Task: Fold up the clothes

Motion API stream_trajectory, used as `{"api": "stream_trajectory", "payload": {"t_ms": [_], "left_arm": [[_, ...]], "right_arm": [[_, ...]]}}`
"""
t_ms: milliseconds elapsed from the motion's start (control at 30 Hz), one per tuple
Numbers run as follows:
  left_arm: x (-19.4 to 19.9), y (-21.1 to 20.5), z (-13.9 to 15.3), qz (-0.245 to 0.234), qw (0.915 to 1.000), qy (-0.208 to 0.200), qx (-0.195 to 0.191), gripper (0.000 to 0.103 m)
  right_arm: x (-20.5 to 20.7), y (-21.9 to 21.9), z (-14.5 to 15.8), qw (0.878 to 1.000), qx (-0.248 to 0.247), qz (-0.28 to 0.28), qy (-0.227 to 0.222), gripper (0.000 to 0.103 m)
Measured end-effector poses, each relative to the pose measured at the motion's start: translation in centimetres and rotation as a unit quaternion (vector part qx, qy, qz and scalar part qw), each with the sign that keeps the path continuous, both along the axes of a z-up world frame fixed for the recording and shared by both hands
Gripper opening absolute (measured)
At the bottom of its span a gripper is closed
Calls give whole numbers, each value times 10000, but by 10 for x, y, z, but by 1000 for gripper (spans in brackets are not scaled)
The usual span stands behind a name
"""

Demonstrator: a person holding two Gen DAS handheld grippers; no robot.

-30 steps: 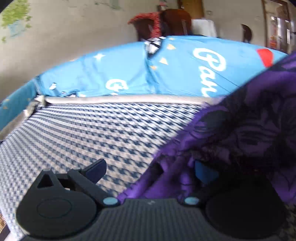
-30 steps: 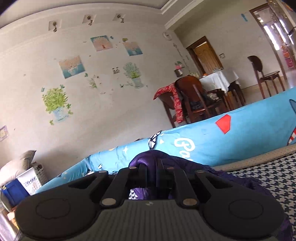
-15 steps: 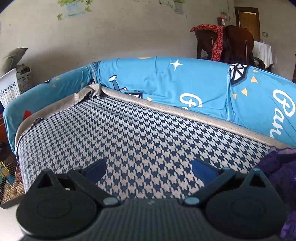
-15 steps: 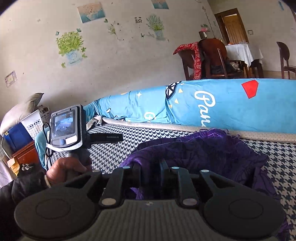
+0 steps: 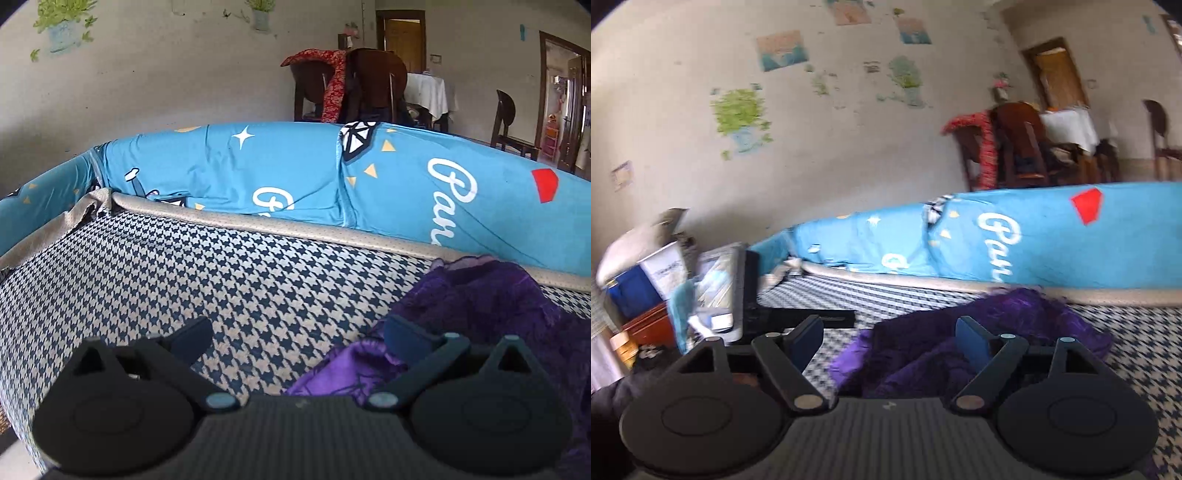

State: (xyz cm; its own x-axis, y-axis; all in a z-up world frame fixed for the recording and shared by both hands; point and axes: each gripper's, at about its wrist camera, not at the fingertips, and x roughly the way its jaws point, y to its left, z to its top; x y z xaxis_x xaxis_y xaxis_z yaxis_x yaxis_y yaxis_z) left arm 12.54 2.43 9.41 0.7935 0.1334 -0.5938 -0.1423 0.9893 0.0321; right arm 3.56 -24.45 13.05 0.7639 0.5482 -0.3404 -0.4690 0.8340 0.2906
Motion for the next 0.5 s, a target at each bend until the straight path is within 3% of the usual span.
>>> {"api": "stream_trajectory", "payload": {"t_ms": [267,500], "left_arm": [[-18,-30,12,-622,9977,-236,-118,103],[-34,-65,14,-1406,9890,-415,-203,103]], "right_arm": [[23,-32,-14,9857,-148,-1565,603,79],[56,-48,-42,9699,-431,-2155,1043,79]]}}
